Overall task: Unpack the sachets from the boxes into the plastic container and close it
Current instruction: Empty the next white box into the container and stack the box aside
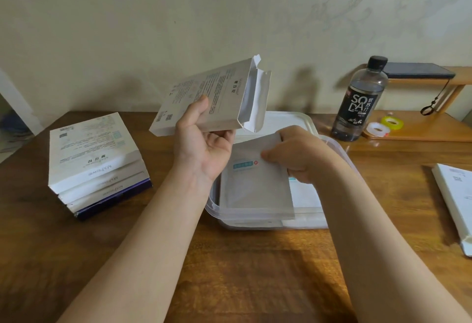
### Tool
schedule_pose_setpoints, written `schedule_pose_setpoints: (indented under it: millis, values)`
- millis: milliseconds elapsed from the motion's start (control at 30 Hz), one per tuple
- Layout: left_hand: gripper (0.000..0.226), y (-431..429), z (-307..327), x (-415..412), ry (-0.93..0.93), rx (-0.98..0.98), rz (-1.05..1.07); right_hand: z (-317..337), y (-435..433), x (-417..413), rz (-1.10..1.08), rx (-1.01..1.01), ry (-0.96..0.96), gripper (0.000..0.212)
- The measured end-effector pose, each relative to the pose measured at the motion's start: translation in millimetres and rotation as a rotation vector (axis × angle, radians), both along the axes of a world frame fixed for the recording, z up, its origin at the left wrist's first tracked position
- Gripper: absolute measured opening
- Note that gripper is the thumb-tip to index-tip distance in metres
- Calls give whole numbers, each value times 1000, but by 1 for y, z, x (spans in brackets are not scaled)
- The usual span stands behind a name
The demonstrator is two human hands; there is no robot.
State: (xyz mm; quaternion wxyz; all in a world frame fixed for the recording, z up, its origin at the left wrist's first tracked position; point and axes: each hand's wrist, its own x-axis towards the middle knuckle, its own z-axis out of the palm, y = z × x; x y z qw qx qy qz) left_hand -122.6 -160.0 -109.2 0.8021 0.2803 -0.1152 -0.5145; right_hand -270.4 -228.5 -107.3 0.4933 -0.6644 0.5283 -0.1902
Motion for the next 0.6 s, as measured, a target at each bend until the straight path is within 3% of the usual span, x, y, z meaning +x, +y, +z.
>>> schedule_pose_setpoints:
  millis: [100, 200, 333, 500, 600]
  values:
    - [23, 1, 0, -1, -34, 26, -2, -1, 0, -2, 124, -49, 289, 29]
    - [27, 0, -2, 0, -42, 41, 5, -4, 2, -4, 190, -132, 540, 28]
    - [38, -1, -2, 1, -20, 42, 12, -8, 3, -1, 221, -95, 602, 37]
    - [42, -2, -2, 1, -2, 23, 23, -11, 2, 2, 227, -109, 614, 10]
    - [36, -1, -2, 1, 0, 7, 22, -4, 10, 0, 288, -282, 740, 17]
